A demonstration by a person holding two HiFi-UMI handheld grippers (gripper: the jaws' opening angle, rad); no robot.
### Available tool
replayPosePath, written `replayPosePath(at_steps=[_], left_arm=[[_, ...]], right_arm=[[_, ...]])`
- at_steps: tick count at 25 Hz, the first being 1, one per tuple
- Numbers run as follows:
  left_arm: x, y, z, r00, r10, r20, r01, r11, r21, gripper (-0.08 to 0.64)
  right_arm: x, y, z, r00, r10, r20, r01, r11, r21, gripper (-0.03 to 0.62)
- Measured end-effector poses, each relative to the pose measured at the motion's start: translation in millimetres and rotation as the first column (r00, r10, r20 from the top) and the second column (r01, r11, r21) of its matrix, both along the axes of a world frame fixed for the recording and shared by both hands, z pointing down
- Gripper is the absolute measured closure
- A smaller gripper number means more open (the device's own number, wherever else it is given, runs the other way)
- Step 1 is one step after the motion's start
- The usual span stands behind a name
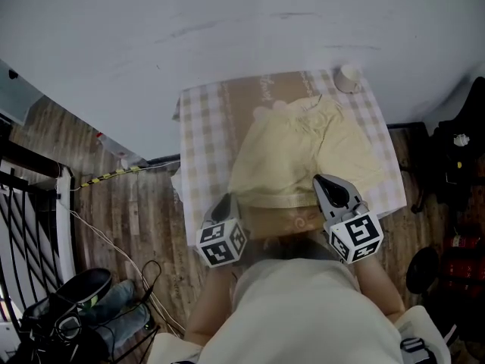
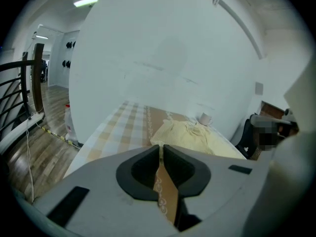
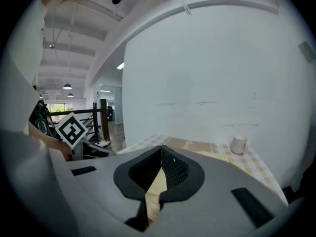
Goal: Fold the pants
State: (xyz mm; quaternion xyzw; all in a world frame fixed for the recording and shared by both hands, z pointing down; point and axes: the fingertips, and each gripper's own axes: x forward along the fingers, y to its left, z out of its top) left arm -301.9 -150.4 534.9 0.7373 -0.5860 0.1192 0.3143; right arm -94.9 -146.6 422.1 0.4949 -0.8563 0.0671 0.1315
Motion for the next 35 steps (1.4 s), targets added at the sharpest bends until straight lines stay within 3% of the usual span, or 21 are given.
replayPosePath(at_steps=[7,15,20,35], left_arm=[[11.4,-8.2,-16.4,1.0,0.028,-0.004,-0.028,0.999,0.026,0.532],[38.4,-20.1,-24.9,0.994,-0.104,0.032,0.102,0.994,0.043,0.534],[81.5,-25.5,-38.0,0.985,-0.164,0.044,0.161,0.985,0.066,0.534],[234.5,-27.1,-59.8,0.985,-0.165,0.058,0.16,0.983,0.089,0.534]], right_arm=[[14.2,-13.6,2.3,0.999,0.016,0.029,-0.016,1.0,0.001,0.592],[61.0,-31.5,-7.6,0.996,-0.085,0.032,0.084,0.996,0.035,0.592],[112.6,-38.5,-7.7,0.991,-0.128,0.034,0.127,0.991,0.032,0.592],[221.1,-35.1,-9.7,0.974,-0.21,0.084,0.209,0.978,0.024,0.592]])
